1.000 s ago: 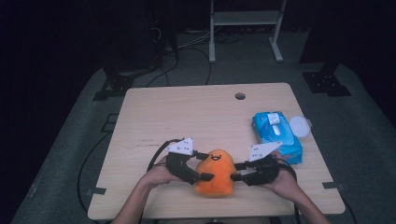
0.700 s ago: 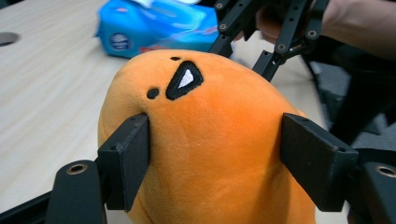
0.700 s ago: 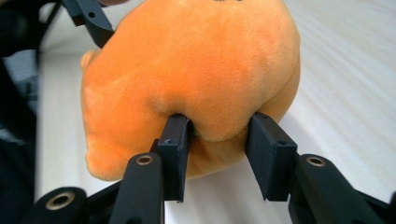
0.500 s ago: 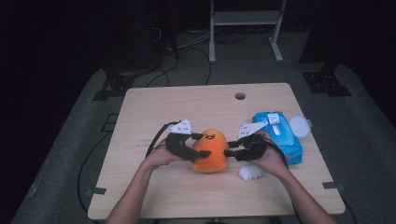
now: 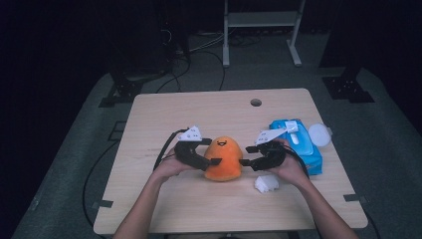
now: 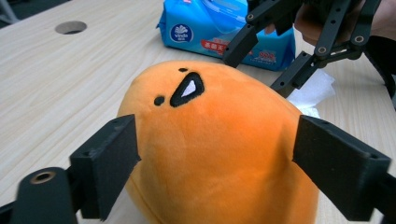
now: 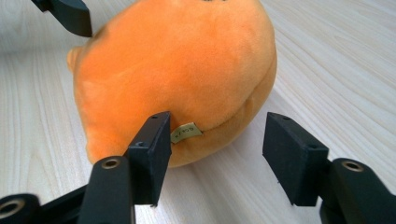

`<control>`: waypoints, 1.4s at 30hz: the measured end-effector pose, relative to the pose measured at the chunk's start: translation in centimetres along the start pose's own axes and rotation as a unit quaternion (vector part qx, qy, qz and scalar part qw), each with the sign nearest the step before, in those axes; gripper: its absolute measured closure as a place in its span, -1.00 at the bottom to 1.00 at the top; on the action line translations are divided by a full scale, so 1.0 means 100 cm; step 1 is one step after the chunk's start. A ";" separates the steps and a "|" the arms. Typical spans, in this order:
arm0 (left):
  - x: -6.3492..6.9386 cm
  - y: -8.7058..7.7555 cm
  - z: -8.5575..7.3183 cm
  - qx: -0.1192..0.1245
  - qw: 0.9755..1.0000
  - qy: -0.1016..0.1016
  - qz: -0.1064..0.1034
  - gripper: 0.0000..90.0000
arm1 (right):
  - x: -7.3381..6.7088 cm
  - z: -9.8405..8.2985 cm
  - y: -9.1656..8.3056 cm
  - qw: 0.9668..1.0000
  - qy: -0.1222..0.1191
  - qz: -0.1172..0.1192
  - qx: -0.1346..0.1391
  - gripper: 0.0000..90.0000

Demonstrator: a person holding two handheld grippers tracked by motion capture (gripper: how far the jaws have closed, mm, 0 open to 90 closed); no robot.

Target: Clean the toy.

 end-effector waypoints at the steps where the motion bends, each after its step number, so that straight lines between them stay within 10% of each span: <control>1: 0.001 -0.001 -0.001 0.000 1.000 0.000 0.002 -0.72 | 0.000 -0.001 -0.001 1.000 0.005 0.000 0.001 -0.13; 42: 0.007 -0.038 -0.042 -0.009 0.999 -0.015 0.038 -0.82 | 0.011 -0.032 -0.052 0.998 0.050 -0.031 0.015 -0.23</control>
Point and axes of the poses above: each handheld gripper's, and its own axes: y roughly forward along the jaws, z roughly out of its top, x roughly to its right, the point moved 5 cm from there along y, roughly forward along the jaws, and after that the axes turned 9 degrees about -y, right-handed, at the moved point
